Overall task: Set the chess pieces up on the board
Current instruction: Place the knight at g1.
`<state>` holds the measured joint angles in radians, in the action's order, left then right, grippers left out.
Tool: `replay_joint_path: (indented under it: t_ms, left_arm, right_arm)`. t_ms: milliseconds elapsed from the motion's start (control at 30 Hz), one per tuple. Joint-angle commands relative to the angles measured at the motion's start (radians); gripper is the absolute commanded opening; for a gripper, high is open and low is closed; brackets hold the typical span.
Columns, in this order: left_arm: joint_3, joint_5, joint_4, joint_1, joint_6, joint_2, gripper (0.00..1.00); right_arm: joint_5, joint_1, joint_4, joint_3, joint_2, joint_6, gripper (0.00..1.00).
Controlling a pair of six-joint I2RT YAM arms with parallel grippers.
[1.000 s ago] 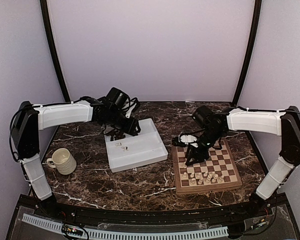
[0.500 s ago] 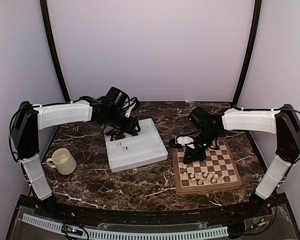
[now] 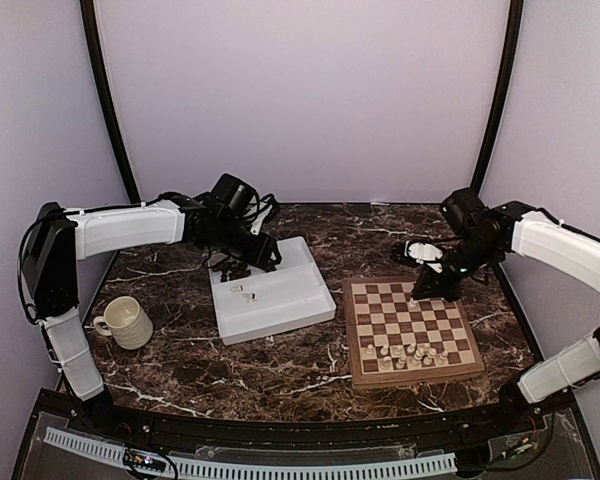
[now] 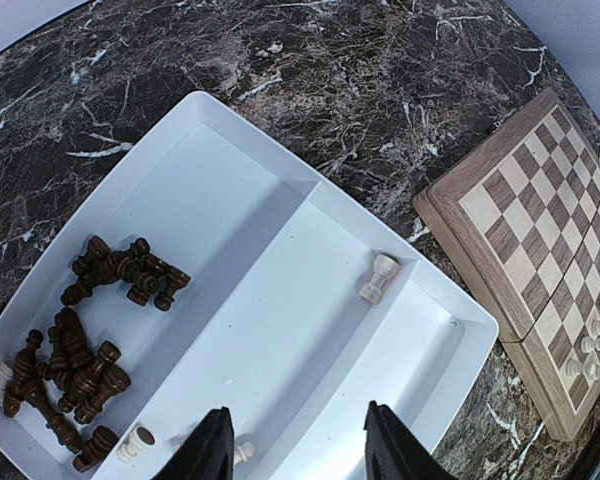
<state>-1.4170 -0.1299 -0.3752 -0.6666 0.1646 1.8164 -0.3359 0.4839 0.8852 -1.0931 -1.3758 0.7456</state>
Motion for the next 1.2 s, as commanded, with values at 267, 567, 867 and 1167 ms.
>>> replay_joint_path:
  t_ms: [267,567,867,1167]
  left_arm:
    - [-0.023,0.003,-0.02,-0.002,-0.019,-0.046,0.47]
    - [-0.023,-0.007,-0.02,-0.003,-0.019,-0.041,0.47]
    - [-0.026,-0.018,-0.024,-0.004,-0.02,-0.036,0.47]
    - [-0.029,-0.028,-0.029,-0.002,-0.02,-0.03,0.47]
  right_arm:
    - [0.116,-0.215,0.18,0.297,0.283,0.181,0.0]
    - [0.119,-0.217,0.245,0.357,0.327,0.219,0.0]
    - [0.074,-0.216,0.206,0.396,0.333,0.231,0.0]
    - [0.083,-0.216,0.148,0.412,0.314,0.21,0.02]
